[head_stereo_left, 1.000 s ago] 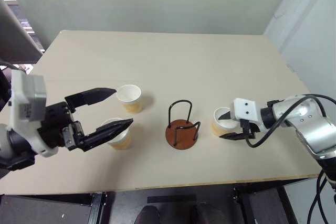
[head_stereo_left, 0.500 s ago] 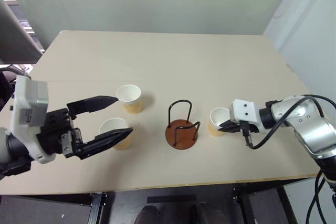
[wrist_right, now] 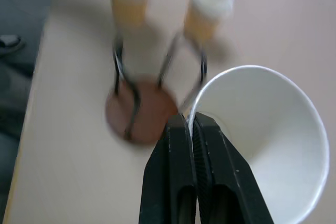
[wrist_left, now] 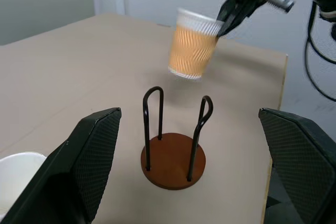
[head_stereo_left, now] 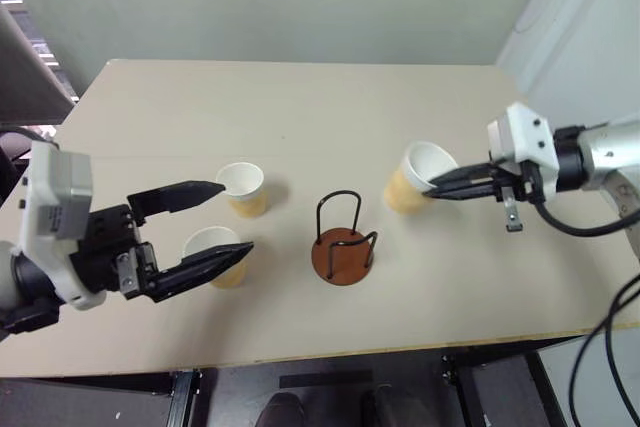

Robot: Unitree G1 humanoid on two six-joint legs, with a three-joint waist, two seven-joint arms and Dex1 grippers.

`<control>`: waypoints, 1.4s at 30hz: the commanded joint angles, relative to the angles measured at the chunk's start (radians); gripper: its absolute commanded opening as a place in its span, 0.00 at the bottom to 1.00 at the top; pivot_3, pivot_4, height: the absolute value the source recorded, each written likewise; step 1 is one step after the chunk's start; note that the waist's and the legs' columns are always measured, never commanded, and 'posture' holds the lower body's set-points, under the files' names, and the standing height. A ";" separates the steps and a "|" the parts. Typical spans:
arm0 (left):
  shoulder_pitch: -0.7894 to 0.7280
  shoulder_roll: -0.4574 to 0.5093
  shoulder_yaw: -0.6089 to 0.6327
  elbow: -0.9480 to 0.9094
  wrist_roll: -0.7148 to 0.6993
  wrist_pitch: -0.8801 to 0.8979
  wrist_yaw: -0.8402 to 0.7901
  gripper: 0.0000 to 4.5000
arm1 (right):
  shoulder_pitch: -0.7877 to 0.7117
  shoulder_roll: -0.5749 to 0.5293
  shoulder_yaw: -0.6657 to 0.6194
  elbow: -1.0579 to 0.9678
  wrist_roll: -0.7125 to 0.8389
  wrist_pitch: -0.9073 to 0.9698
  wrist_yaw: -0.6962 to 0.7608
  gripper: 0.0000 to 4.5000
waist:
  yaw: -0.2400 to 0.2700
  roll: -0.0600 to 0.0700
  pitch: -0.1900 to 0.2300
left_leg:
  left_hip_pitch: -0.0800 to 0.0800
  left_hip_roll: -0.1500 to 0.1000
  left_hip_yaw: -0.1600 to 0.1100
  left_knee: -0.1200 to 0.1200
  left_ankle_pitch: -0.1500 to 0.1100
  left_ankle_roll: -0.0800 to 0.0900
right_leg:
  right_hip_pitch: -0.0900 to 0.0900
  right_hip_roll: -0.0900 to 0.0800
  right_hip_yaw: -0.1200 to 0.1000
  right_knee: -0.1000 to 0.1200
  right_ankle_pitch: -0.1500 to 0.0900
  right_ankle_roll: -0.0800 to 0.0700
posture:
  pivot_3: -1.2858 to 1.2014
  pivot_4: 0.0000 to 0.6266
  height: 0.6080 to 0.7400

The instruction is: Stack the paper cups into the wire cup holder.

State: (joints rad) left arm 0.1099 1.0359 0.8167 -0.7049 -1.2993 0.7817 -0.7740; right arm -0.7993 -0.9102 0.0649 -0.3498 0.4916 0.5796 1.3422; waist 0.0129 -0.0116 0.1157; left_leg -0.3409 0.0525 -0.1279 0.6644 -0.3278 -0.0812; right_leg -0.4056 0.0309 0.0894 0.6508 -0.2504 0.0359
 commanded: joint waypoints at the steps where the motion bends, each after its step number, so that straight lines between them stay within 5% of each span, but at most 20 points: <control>1: -0.023 -0.010 -0.025 -0.011 0.011 -0.032 0.015 1.00 | -0.044 0.041 0.039 -0.028 0.004 0.002 -0.027 0.01 | 0.000 0.000 0.000 | -0.001 0.000 0.000 0.000 0.000 0.000 | -0.001 0.000 0.000 0.000 0.000 0.000 | 0.52 0.24 1.00; 20: -0.015 -0.028 -0.027 -0.015 0.034 -0.051 -0.003 1.00 | -0.042 0.128 0.203 0.001 -0.136 -0.083 -0.044 0.01 | 0.002 0.000 0.000 | -0.002 0.000 -0.001 0.000 0.000 0.000 | -0.001 -0.001 0.000 0.000 0.000 0.000 | 0.52 0.24 1.00; 24: -0.016 -0.025 -0.030 -0.010 0.039 -0.054 -0.009 1.00 | -0.038 0.128 0.210 0.009 -0.153 -0.085 -0.046 0.19 | 0.002 0.000 0.000 | -0.002 0.000 -0.001 0.000 0.000 0.000 | -0.001 -0.001 0.000 0.000 0.000 0.000 | 0.52 0.24 1.00; 34: -0.008 -0.018 -0.032 0.003 0.064 -0.050 -0.032 1.00 | -0.018 0.109 0.156 0.034 -0.145 -0.082 -0.044 1.00 | 0.002 0.000 0.000 | -0.002 0.000 -0.001 0.000 0.000 0.000 | -0.001 -0.001 0.000 0.000 0.000 0.000 | 0.52 0.24 1.00; 42: 0.077 0.061 -0.042 0.089 0.320 -0.060 -0.124 1.00 | 0.027 -0.005 -0.308 0.152 0.336 0.161 0.059 1.00 | 0.017 0.000 0.000 | -0.005 -0.001 -0.002 0.001 0.000 -0.001 | -0.003 -0.001 0.000 -0.002 0.000 0.000 | 0.52 0.24 1.00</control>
State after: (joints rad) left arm 0.1827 1.0797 0.7688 -0.6282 -1.0407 0.7432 -0.8748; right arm -0.7640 -0.8946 -0.1195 -0.1940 0.6963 0.6837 1.3813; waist 0.0295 -0.0113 0.1159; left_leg -0.3466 0.0520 -0.1296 0.6644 -0.3275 -0.0822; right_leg -0.4085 0.0302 0.0895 0.6480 -0.2508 0.0352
